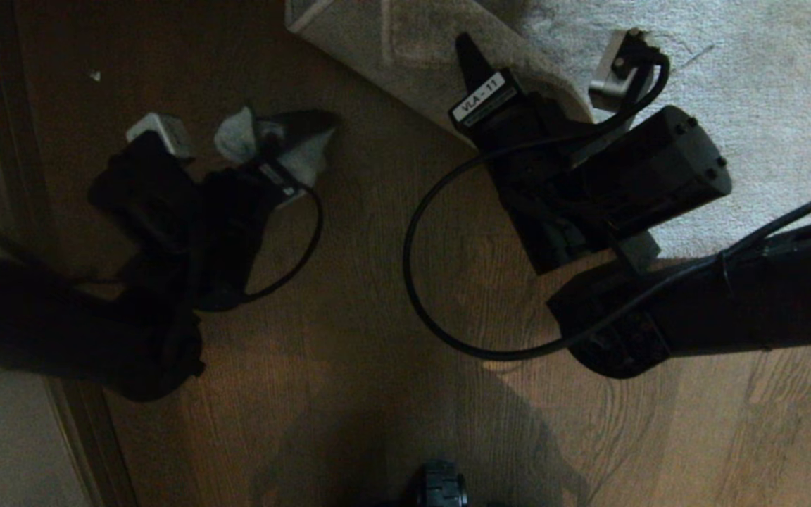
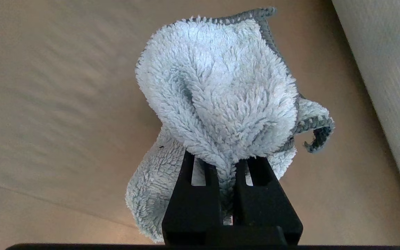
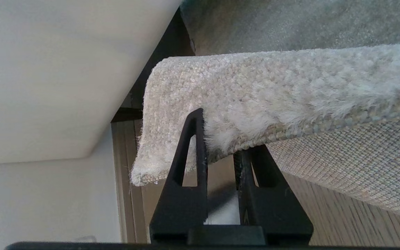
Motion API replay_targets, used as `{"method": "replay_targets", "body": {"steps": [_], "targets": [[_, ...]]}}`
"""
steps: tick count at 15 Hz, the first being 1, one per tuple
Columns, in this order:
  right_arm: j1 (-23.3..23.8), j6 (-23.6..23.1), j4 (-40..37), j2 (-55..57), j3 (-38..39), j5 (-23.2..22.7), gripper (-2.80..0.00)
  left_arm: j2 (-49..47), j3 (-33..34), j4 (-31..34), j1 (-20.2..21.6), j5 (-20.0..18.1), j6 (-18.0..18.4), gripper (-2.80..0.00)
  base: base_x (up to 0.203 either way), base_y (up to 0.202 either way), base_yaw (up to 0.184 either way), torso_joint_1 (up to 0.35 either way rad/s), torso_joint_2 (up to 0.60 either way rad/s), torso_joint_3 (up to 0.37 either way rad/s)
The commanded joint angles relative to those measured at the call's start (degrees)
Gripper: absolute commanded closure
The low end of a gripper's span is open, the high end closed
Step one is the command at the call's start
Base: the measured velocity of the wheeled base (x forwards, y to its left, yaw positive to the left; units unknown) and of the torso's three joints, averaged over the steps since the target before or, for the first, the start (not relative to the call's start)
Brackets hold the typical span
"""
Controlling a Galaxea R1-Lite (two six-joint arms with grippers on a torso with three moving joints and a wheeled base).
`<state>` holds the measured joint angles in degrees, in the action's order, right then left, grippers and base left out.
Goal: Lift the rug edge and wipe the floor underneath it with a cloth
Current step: Wipe the floor under the carpet with a rag
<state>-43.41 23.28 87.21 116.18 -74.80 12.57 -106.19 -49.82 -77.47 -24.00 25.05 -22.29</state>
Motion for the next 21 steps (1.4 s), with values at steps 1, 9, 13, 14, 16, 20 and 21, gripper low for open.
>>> {"method": "replay_targets", "body": {"steps": [1, 9, 13, 14, 16, 20, 21], "targets": [[-0.01, 0.1, 2.74, 0.02, 0.09, 0.09, 0.0, 3.42, 1.48, -0.41, 2.61, 0.39, -0.21, 0.0, 0.0, 0.0, 0.0, 0.0, 0.0, 0.0], [-0.01, 0.19, 2.74, 0.02, 0.01, 0.09, 0.0, 12.47, 23.03, -0.42, -11.21, 0.25, -0.15, 0.0, 0.0, 0.0, 0.0, 0.0, 0.0, 0.0], [0.08, 0.19, 2.74, -0.07, -0.08, 0.09, 0.0, 6.48, 22.84, -0.48, -16.16, 0.15, -0.39, 0.0, 0.0, 0.0, 0.0, 0.0, 0.0, 0.0], [0.08, 0.19, 2.74, -0.07, -0.08, 0.09, 0.0, 4.62, 21.93, -0.5, -17.49, 0.17, -0.62, 0.0, 0.0, 0.0, 0.0, 0.0, 0.0, 0.0], [0.08, 0.1, 2.74, -0.16, -0.35, 0.09, 0.0, 0.72, 19.49, -0.56, -20.2, 0.17, -0.83, 0.0, 0.0, 0.0, 0.0, 0.0, 0.0, 0.0], [0.14, -0.5, 2.74, -0.51, 0.01, 0.18, 0.0, -5.38, 10.9, -2.51, -21.77, 0.39, -0.71, 0.0, 0.0, 0.0, 0.0, 0.0, 0.0, 0.0], [0.08, -0.6, 2.74, -0.51, 0.01, 0.18, 0.0, -5.82, 9.01, -2.7, -21.57, 0.39, -0.56, 0.0, 0.0, 0.0, 0.0, 0.0, 0.0, 0.0]]}}
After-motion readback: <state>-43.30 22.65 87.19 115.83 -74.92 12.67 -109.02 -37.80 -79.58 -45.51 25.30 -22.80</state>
